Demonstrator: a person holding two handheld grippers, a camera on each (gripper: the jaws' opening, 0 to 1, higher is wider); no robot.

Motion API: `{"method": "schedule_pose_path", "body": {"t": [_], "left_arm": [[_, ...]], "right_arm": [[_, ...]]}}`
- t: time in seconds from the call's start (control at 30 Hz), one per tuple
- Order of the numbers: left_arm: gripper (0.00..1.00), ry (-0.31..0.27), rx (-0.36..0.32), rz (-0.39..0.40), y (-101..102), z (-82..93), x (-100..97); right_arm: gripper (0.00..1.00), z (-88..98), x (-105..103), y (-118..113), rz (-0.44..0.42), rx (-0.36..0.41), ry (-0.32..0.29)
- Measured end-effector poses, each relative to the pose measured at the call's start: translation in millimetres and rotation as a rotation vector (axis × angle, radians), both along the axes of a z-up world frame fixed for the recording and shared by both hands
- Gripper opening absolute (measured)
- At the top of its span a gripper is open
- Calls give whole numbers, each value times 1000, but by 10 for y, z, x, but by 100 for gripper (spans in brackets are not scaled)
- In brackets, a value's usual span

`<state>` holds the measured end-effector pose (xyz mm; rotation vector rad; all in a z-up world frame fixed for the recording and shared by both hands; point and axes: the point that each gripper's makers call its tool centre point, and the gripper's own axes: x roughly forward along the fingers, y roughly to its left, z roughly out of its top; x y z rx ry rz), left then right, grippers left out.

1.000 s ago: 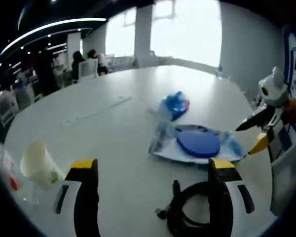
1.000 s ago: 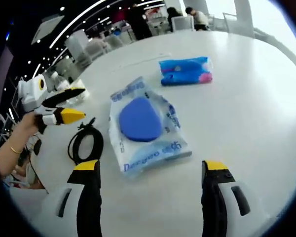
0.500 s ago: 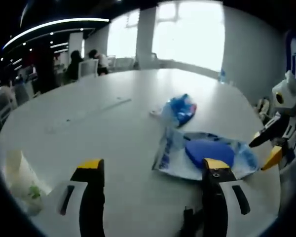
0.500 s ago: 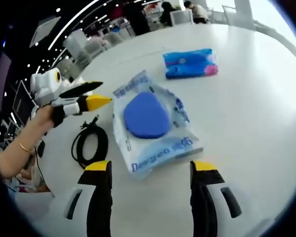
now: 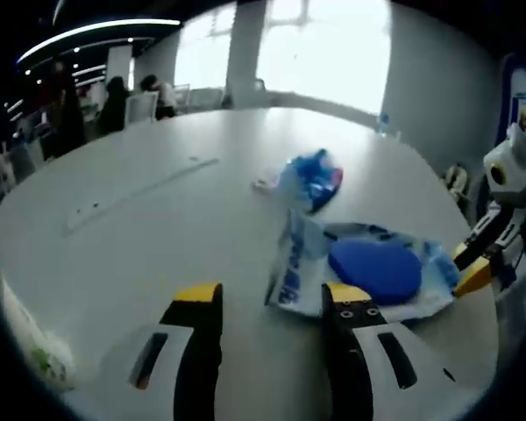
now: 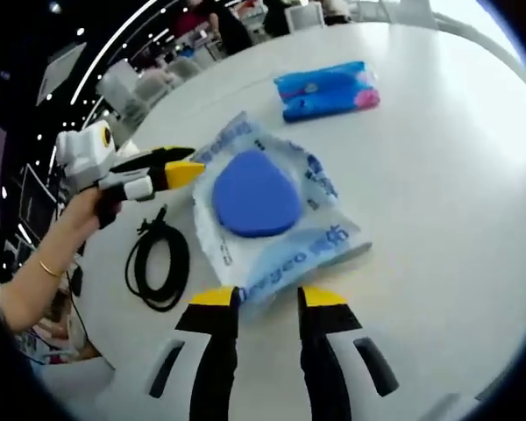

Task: Arrange the tabletop items into an orderly group along one side of the table until the central work area is clear of visible clutter.

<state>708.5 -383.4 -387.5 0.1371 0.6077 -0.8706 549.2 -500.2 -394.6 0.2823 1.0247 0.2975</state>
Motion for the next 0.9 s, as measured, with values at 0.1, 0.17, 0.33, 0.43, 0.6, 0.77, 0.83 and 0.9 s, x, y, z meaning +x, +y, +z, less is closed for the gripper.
{"method": "schedule_pose_path", "body": {"t": [0.1, 0.17, 0.33, 0.43, 0.6, 0.77, 0.83, 0.9], "left_arm": [[26, 43, -17, -14, -15, -30, -35], [18, 65, -48, -16, -41, -22, -48], [14, 82, -38, -28, -73, -52, -69], [11, 87, -41, -25, -72, -42, -73], [2, 150, -88, 5, -46, 13, -78], [0, 142, -54, -21, -66, -3, -102], [0, 123, -40, -27, -70, 15, -106], [0, 91, -10, -33, -53, 34, -106]], "right_arm": [[22, -12, 4, 22, -6, 10, 7], [20, -20, 7, 44, -3, 13, 7], [17, -43, 0, 68, -8, 36, 23], [12, -40, 0, 77, -13, 49, 22], [7, -25, 48, 30, -90, 100, -7], [3, -22, 66, 17, -117, 123, -5], [2, -9, 74, 8, -105, 108, -20], [1, 36, 101, -9, -111, 104, -53]]}}
